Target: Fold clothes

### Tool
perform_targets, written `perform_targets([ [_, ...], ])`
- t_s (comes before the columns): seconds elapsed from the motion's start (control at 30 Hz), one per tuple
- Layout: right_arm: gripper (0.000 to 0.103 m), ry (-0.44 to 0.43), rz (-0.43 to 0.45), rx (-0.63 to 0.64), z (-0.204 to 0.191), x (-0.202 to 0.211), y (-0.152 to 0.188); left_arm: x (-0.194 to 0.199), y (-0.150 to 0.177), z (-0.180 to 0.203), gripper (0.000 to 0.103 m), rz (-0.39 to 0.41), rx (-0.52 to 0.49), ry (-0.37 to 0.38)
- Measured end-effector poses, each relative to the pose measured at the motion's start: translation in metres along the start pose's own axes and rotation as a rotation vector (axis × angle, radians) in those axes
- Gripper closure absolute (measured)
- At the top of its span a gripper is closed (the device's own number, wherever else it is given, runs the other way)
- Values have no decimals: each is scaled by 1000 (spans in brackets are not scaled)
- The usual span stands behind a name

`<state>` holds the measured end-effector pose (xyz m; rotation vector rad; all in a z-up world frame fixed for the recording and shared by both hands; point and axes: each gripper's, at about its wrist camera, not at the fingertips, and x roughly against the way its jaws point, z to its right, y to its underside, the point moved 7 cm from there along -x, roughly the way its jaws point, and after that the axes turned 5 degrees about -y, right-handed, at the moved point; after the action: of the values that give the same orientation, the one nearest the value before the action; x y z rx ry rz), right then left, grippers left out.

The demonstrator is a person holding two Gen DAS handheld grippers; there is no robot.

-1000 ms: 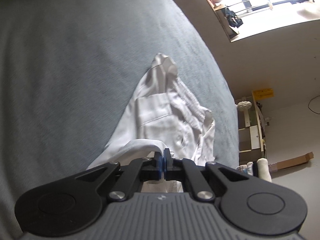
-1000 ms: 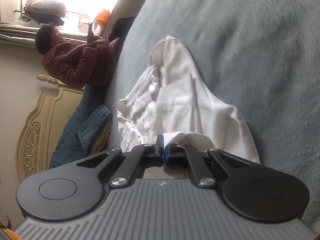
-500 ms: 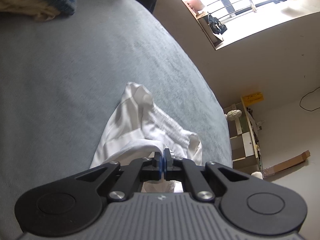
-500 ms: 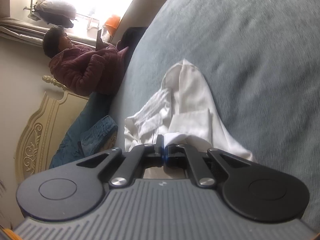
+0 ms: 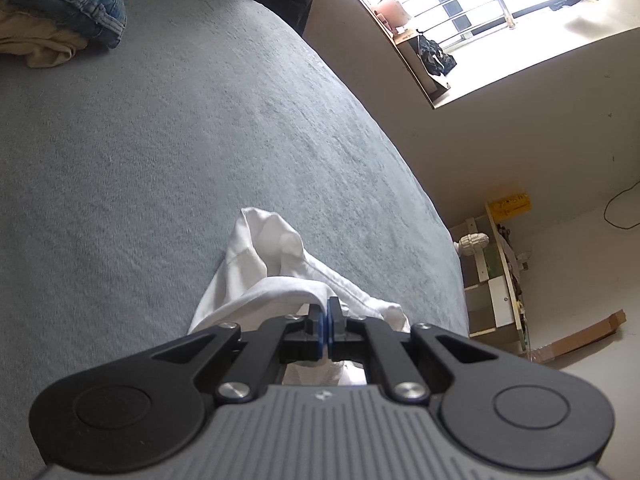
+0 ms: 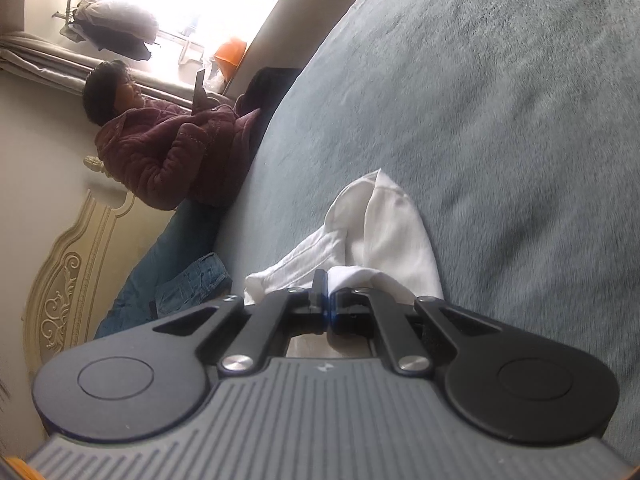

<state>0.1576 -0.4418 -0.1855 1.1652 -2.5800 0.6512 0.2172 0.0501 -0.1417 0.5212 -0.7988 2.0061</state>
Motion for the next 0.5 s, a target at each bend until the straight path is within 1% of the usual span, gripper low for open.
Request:
perform_targets([
  [0.27,103,11,-14,-9,12,-19,-15,-10,-8,-11,101,6,13,-34],
  [0.5,103,28,-16,-60,39,-37,-18,-22,-9,-32,101,-2,60,-68],
])
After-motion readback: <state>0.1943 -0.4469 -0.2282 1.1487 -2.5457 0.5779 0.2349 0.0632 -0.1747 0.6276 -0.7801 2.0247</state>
